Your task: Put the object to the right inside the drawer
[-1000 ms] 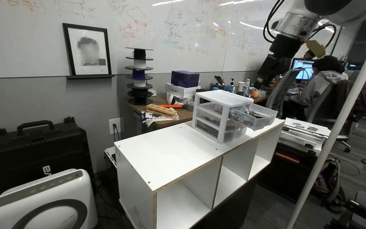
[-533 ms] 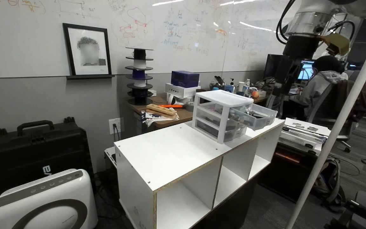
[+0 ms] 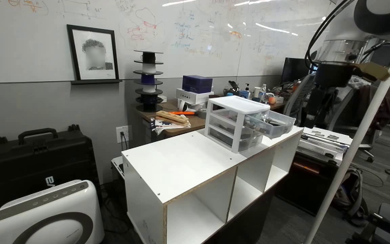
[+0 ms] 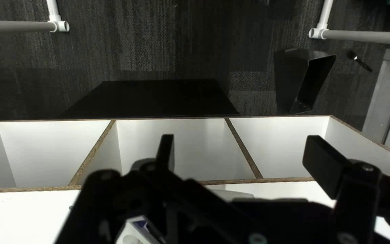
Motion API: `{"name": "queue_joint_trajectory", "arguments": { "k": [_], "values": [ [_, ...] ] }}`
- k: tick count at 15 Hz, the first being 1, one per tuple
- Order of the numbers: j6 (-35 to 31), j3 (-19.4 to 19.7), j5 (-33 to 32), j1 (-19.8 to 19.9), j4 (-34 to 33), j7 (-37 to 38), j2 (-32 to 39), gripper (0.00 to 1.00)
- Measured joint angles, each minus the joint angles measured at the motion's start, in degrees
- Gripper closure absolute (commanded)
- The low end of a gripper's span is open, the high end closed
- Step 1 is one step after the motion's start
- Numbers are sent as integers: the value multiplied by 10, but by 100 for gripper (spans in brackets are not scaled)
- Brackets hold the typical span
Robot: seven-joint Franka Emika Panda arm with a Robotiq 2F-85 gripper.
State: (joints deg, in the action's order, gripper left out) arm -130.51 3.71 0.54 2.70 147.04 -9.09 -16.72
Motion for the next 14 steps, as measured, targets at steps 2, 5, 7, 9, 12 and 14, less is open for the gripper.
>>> {"name": "queue_joint_trajectory", "arguments": {
  "k": [2,5,7,9,12,14],
  "values": [
    [-40,3,-1,5,16,4,9,38],
    [-98,10,-1,14,24,6,40,62],
    [-133,16,-1,16,24,6,64,78],
    [-166,18,-1,17,23,6,83,93],
    [-203,18,3,17,20,6,103,100],
    [-217,17,10,15,16,7,110,99]
  ]
}}
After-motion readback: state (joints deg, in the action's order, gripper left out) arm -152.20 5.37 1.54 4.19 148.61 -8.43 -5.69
